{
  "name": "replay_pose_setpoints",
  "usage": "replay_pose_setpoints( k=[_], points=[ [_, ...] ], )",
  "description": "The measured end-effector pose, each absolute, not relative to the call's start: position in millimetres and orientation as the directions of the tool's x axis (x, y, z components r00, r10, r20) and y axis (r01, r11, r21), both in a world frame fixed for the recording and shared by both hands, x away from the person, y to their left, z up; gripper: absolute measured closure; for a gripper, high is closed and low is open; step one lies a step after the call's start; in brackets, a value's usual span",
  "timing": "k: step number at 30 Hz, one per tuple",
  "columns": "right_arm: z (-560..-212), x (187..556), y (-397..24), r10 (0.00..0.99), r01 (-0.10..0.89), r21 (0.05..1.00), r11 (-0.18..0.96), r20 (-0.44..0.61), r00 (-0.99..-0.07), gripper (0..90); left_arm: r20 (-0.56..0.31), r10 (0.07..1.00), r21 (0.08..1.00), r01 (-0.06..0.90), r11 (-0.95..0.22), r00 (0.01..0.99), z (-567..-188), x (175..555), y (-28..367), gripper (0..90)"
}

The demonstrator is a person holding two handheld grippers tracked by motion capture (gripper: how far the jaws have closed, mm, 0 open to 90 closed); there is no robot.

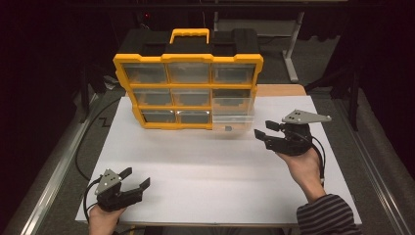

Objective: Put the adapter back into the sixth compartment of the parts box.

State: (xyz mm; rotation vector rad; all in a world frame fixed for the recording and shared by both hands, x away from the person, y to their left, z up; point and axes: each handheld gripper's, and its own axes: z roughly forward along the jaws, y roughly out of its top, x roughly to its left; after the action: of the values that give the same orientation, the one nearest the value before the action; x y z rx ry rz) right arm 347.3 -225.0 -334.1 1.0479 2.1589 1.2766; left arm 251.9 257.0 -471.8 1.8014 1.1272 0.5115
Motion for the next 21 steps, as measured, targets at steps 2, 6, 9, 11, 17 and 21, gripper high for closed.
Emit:
replay_pose_setpoints(
  k=[2,6,9,11,17,21],
  points=[
    [-338.6,344.9,-227.9,0.78,0.397,0.87,0.291,0.024,-0.625,47.8,-0.117,0.861,0.863,0.48,-0.158,0.494,-471.9,252.0,256.9,21.4],
    [-343.9,340.6,-231.5,0.779,0.395,0.871,0.29,0.025,-0.627,47.7,-0.116,0.862,0.863,0.48,-0.158,0.494,-471.9,251.9,256.9,21.4],
    [-347.6,337.1,-235.4,0.778,0.396,0.872,0.287,0.029,-0.627,47.7,-0.117,0.862,0.863,0.479,-0.157,0.493,-471.8,251.7,256.9,21.4],
    [-350.4,334.9,-238.3,0.781,0.399,0.871,0.286,0.03,-0.624,47.6,-0.116,0.862,0.863,0.479,-0.158,0.493,-471.7,251.8,256.9,21.4],
    [-358.9,329.1,-248.0,0.791,0.416,0.867,0.273,0.044,-0.61,47.3,-0.117,0.862,0.863,0.48,-0.157,0.493,-471.8,251.9,256.9,21.4],
    [-362.2,326.5,-251.6,0.793,0.415,0.868,0.274,0.039,-0.607,46.4,-0.118,0.863,0.862,0.482,-0.157,0.492,-472.0,251.9,257.0,21.3]
  ],
)
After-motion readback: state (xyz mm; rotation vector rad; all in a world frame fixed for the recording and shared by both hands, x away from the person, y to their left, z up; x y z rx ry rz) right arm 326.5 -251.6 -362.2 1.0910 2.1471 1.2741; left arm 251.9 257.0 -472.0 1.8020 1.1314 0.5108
